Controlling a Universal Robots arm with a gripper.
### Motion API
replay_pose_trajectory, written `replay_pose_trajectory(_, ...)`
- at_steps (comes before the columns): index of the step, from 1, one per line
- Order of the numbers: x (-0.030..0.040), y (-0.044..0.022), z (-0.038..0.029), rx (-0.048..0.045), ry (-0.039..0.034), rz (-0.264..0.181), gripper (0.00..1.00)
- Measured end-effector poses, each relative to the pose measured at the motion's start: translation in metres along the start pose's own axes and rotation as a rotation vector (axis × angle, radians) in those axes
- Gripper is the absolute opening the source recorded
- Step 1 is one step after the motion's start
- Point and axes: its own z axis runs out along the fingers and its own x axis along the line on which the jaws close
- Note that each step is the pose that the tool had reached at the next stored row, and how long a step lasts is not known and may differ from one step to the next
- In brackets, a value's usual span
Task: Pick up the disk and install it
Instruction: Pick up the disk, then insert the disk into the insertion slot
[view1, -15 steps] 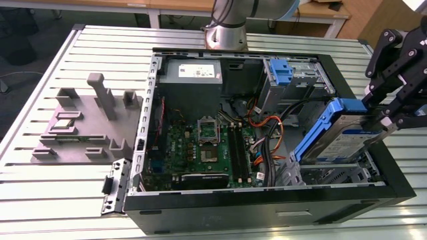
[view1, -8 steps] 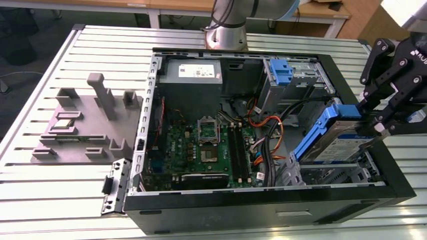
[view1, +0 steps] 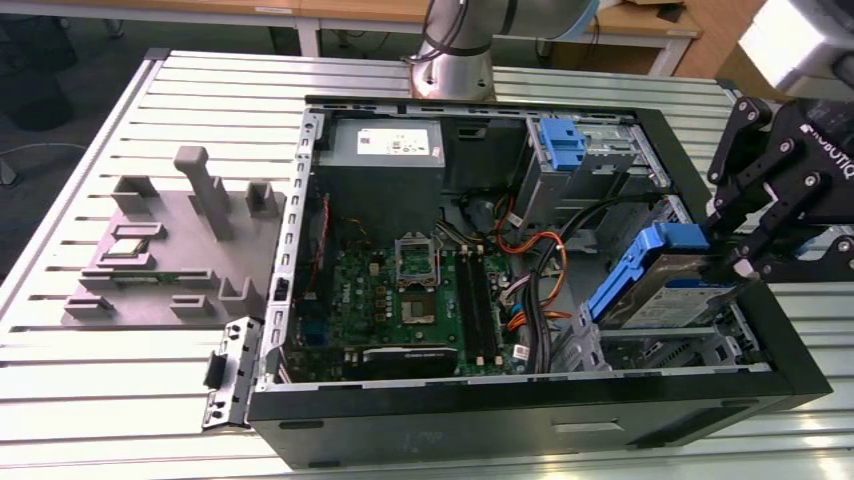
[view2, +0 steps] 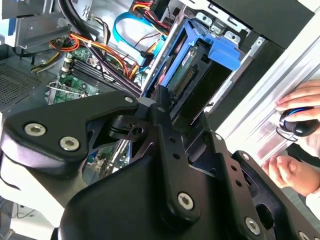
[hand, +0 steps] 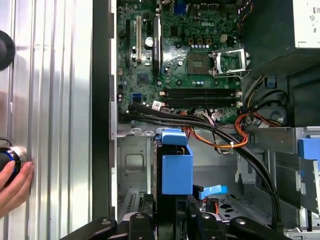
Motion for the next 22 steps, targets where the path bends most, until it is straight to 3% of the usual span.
replay_pose_trajectory(16, 0.0016, -0.0016, 0.027, 0.0, 0.0003, 0.0, 0.35)
replay_pose_trajectory(22, 0.0017, -0.0017, 0.0291, 0.0, 0.0004, 0.0, 0.35)
